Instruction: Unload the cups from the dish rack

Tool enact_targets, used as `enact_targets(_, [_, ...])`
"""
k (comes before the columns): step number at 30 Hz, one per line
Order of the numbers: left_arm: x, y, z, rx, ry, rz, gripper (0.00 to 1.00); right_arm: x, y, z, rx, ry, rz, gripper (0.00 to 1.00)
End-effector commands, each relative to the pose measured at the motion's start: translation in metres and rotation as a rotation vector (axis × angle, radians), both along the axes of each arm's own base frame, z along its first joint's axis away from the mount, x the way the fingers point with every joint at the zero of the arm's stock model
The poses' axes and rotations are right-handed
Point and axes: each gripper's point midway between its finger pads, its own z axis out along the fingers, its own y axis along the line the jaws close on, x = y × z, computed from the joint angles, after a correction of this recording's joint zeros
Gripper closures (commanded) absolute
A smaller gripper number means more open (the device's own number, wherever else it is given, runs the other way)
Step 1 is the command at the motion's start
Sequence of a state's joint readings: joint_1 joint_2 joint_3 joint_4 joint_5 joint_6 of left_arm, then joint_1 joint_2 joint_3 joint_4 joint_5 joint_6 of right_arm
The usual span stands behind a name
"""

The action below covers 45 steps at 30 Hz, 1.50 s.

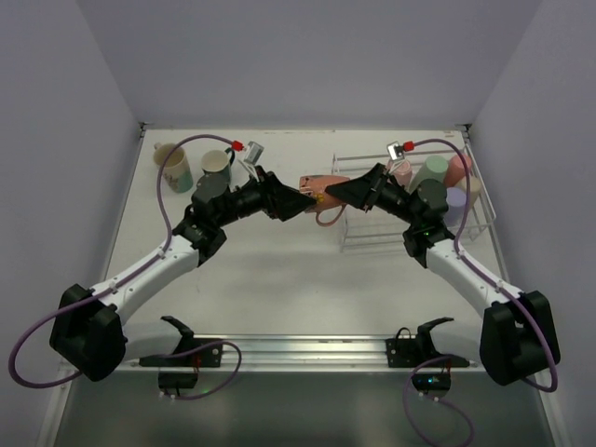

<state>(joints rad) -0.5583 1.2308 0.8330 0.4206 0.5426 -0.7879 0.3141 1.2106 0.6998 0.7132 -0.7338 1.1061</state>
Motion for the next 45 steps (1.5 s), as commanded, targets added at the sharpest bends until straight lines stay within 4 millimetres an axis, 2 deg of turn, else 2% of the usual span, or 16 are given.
enact_targets(1, [-0.001, 0.002, 0.028, -0.010, -0.088, 0.011, 0.21, -0.001, -0.003, 0.024, 0.033, -0.101, -0.027, 0.80])
enact_targets(7, [-0.011, -0.002, 0.036, -0.053, -0.100, -0.050, 0.28, -0.004, 0.008, 0.020, 0.020, -0.094, 0.006, 0.80])
enact_targets(10, [-0.018, -0.006, 0.036, -0.092, -0.069, -0.093, 0.37, -0.004, 0.013, 0.022, 0.021, -0.098, 0.019, 0.80])
enact_targets(11, [-0.018, -0.007, 0.036, -0.098, -0.069, -0.100, 0.45, -0.003, 0.014, 0.018, 0.015, -0.088, 0.024, 0.80])
enact_targets(14, [-0.021, -0.005, 0.043, -0.099, -0.094, -0.103, 0.55, 0.000, 0.013, 0.012, 0.013, -0.079, 0.004, 0.81])
enact_targets(21, [-0.019, 0.002, 0.045, -0.056, -0.098, -0.058, 0.64, 0.002, 0.012, 0.016, 0.014, -0.093, -0.008, 0.80])
enact_targets(25, [-0.024, 0.001, 0.048, -0.090, -0.091, -0.077, 0.83, 0.002, 0.017, 0.010, 0.023, -0.070, 0.018, 0.80])
enact_targets(26, [-0.024, 0.002, 0.051, -0.097, -0.097, -0.072, 0.95, 0.000, 0.019, 0.008, 0.027, -0.066, 0.033, 0.80])
enact_targets(27, [-0.021, 0.003, 0.053, -0.100, -0.105, -0.056, 1.00, 0.001, 0.024, 0.001, 0.021, -0.045, 0.049, 0.74])
enact_targets(29, [-0.021, 0.006, 0.057, -0.097, -0.121, -0.035, 1.00, -0.002, 0.027, -0.003, 0.029, -0.038, 0.078, 0.59])
enact_targets(30, [-0.016, 0.009, 0.060, -0.094, -0.129, -0.002, 1.00, -0.002, 0.027, -0.005, 0.036, -0.033, 0.083, 0.41])
enact_targets(33, [-0.007, 0.016, 0.061, -0.046, -0.151, 0.069, 1.00, -0.004, 0.027, -0.012, 0.061, -0.005, 0.096, 0.13])
enact_targets(35, [0.002, 0.022, 0.050, 0.028, -0.144, 0.122, 1.00, -0.004, 0.027, -0.014, 0.060, -0.001, 0.088, 0.07])
enact_targets(37, [0.013, 0.028, 0.052, 0.071, -0.171, 0.189, 1.00, -0.006, 0.026, -0.010, 0.061, -0.019, 0.088, 0.01])
enact_targets(42, [0.028, 0.036, 0.041, 0.145, -0.151, 0.261, 1.00, -0.007, 0.024, -0.005, 0.062, -0.037, 0.079, 0.01])
enact_targets(45, [0.026, 0.029, 0.038, 0.128, -0.138, 0.222, 1.00, -0.007, 0.025, -0.003, 0.061, -0.048, 0.088, 0.01])
